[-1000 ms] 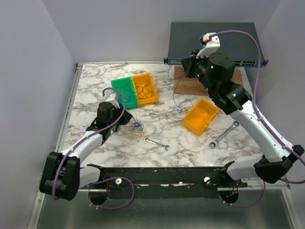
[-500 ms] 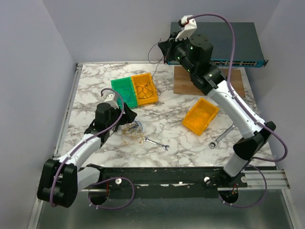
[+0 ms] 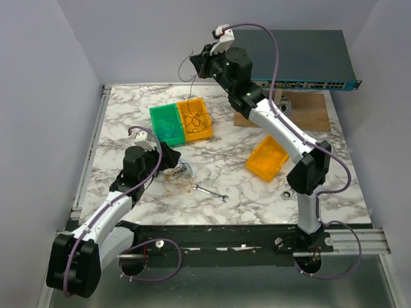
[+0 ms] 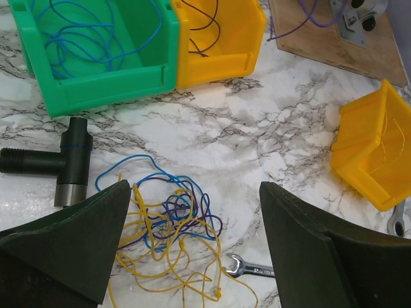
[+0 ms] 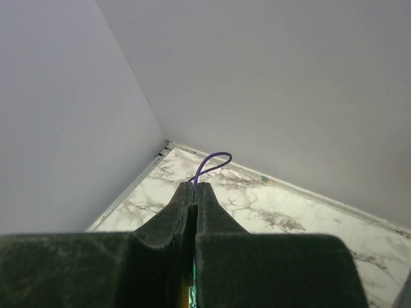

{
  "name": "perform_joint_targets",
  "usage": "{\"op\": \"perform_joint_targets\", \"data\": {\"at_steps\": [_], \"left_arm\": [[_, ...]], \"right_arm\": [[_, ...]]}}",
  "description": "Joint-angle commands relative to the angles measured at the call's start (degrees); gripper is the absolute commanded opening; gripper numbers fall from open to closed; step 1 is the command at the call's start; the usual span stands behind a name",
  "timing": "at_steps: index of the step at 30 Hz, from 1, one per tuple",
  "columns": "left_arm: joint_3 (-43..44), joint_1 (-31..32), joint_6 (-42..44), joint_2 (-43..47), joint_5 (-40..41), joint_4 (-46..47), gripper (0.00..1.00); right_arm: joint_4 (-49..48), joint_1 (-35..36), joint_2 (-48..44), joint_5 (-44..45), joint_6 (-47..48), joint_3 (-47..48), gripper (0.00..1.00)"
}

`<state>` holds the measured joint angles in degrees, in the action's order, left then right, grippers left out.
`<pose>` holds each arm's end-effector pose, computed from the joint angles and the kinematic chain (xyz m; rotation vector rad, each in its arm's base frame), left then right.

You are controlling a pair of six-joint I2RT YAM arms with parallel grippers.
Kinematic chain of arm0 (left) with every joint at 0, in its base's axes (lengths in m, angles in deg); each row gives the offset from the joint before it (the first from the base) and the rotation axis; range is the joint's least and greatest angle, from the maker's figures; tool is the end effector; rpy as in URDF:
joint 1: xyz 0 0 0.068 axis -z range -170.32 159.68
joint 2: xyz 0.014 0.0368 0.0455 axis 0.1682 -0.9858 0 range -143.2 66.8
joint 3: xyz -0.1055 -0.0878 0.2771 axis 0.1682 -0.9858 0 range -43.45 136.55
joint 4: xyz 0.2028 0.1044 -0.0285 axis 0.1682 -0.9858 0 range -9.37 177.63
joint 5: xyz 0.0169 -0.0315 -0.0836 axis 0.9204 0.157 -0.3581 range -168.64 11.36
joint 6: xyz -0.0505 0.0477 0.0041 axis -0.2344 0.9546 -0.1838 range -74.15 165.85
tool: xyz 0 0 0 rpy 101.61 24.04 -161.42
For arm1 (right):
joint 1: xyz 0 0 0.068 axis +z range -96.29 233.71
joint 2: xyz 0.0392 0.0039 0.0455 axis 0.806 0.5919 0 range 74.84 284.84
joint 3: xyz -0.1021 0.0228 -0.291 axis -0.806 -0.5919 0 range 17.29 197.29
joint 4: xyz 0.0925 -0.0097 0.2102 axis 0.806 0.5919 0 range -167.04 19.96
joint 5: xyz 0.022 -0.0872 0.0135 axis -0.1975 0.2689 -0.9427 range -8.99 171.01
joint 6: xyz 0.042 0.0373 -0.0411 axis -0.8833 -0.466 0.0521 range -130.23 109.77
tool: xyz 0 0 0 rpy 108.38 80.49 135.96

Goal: Untangle the cables

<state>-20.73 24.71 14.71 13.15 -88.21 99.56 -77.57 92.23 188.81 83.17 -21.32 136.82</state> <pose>0.1674 -0.0546 0.2572 -0.1586 1.9543 -0.6979 0.3741 0.2952 0.4830 -0.3254 1.4651 0.6746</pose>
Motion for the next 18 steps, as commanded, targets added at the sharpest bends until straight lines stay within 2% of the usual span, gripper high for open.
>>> {"op": "perform_joint_targets", "data": {"at_steps": [1,8,18], "left_arm": [[0.4,0.1,0.0,-1.5,0.8,1.4,0.84],[0.6,0.2,0.1,-1.8,0.5,1.3,0.84],[0.7,0.1,0.1,-2.0,0.5,1.3,0.84]], "right_arm": [[-3.0,0.0,5.2,-1.4,0.5,4.3,0.01],[-2.6,-0.1,10.8,3.4,2.1,3.1,0.01],[-4.5,0.0,12.1,8.8,6.1,-10.3,0.01]]}}
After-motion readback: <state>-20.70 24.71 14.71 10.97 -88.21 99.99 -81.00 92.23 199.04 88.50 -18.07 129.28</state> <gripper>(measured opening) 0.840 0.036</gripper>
